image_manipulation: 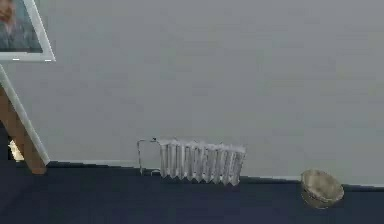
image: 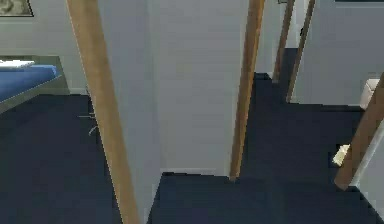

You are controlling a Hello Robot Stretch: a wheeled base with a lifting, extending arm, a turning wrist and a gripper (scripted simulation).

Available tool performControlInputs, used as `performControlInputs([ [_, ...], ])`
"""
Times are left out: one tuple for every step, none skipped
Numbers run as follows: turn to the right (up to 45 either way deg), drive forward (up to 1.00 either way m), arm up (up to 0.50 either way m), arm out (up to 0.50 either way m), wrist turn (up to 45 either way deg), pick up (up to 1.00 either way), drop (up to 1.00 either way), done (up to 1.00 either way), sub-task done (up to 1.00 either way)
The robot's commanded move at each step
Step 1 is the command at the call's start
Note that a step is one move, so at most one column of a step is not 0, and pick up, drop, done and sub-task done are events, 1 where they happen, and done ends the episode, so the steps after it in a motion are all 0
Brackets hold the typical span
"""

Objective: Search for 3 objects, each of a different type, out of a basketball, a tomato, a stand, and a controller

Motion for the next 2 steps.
performControlInputs([
  [-33.0, 0.0, 0.0, 0.0, 0.0, 0.0, 0.0, 0.0, 0.0],
  [0.0, 0.45, 0.0, 0.0, 0.0, 0.0, 0.0, 0.0, 0.0],
])
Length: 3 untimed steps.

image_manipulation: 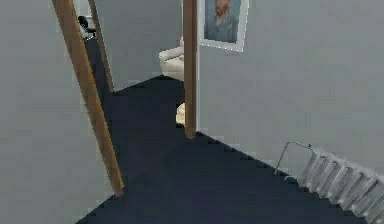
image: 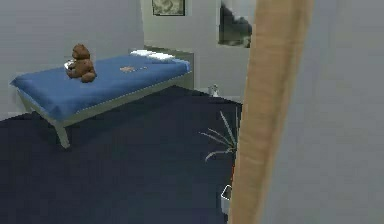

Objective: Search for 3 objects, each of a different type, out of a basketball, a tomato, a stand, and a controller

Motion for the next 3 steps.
performControlInputs([
  [-45.0, 0.0, 0.0, 0.0, 0.0, 0.0, 0.0, 0.0, 0.0],
  [-6.0, 0.0, 0.0, 0.0, 0.0, 0.0, 0.0, 0.0, 0.0],
  [0.0, 1.0, 0.0, 0.0, 0.0, 0.0, 0.0, 0.0, 0.0],
])
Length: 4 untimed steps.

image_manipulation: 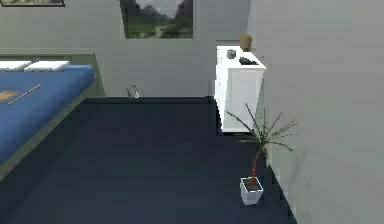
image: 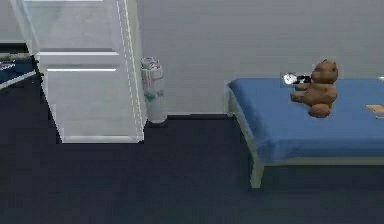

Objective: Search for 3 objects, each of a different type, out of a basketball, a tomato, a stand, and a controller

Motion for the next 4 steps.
performControlInputs([
  [-27.0, 0.0, 0.0, 0.0, 0.0, 0.0, 0.0, 0.0, 0.0],
  [0.0, 0.05, 0.0, 0.0, 0.0, 0.0, 0.0, 0.0, 0.0],
  [-12.0, 0.0, 0.0, 0.0, 0.0, 0.0, 0.0, 0.0, 0.0],
  [0.0, 0.8, 0.0, 0.0, 0.0, 0.0, 0.0, 0.0, 0.0],
])
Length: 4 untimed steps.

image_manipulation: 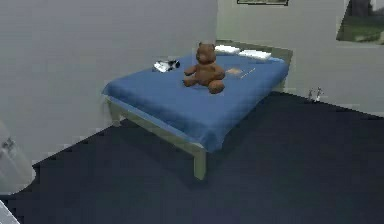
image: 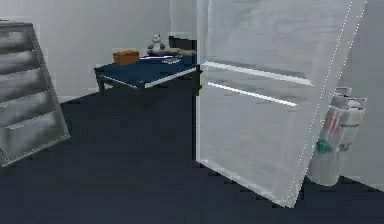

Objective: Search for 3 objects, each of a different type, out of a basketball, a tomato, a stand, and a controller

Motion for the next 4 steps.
performControlInputs([
  [45.0, 0.0, 0.0, 0.0, 0.0, 0.0, 0.0, 0.0, 0.0],
  [18.0, 0.0, 0.0, 0.0, 0.0, 0.0, 0.0, 0.0, 0.0],
  [0.0, 0.45, 0.0, 0.0, 0.0, 0.0, 0.0, 0.0, 0.0],
  [-45.0, 0.0, 0.0, 0.0, 0.0, 0.0, 0.0, 0.0, 0.0],
])
